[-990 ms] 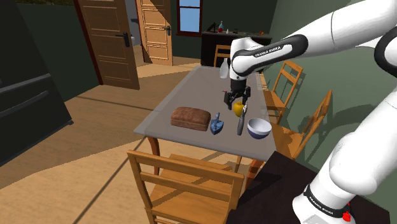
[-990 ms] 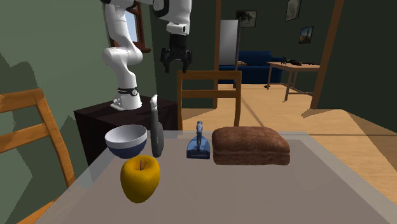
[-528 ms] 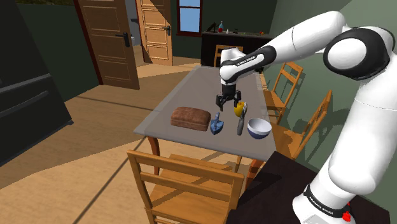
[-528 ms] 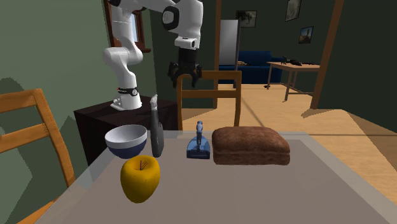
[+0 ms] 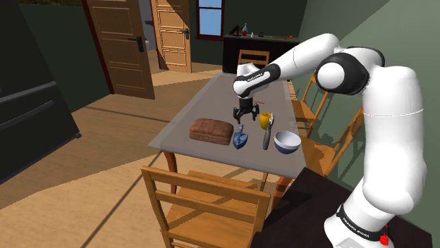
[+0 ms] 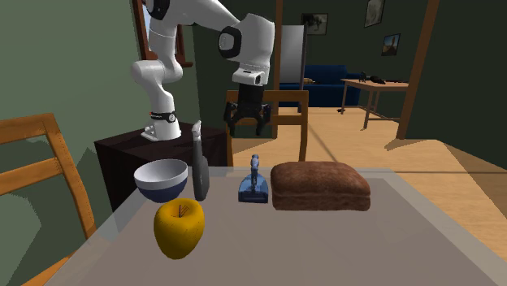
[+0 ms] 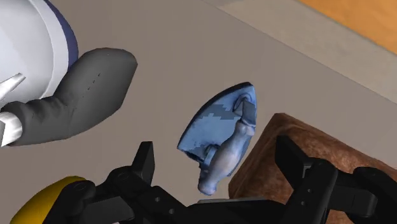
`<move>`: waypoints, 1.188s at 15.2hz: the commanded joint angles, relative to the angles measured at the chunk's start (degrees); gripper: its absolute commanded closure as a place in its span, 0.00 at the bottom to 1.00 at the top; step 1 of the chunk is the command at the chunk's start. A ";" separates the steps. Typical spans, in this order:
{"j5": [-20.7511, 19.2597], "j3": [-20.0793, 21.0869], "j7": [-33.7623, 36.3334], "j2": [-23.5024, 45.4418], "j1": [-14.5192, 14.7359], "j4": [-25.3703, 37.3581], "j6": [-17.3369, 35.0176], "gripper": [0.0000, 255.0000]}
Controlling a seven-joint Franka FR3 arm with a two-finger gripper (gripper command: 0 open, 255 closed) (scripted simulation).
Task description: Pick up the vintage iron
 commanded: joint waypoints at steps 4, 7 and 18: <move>1.44 -0.70 1.66 12.00 -1.96 13.60 -1.76 0.00; 2.27 -1.01 2.68 19.63 -3.39 23.41 -4.06 0.00; 2.48 -0.75 2.95 23.03 -3.59 23.18 -0.44 1.00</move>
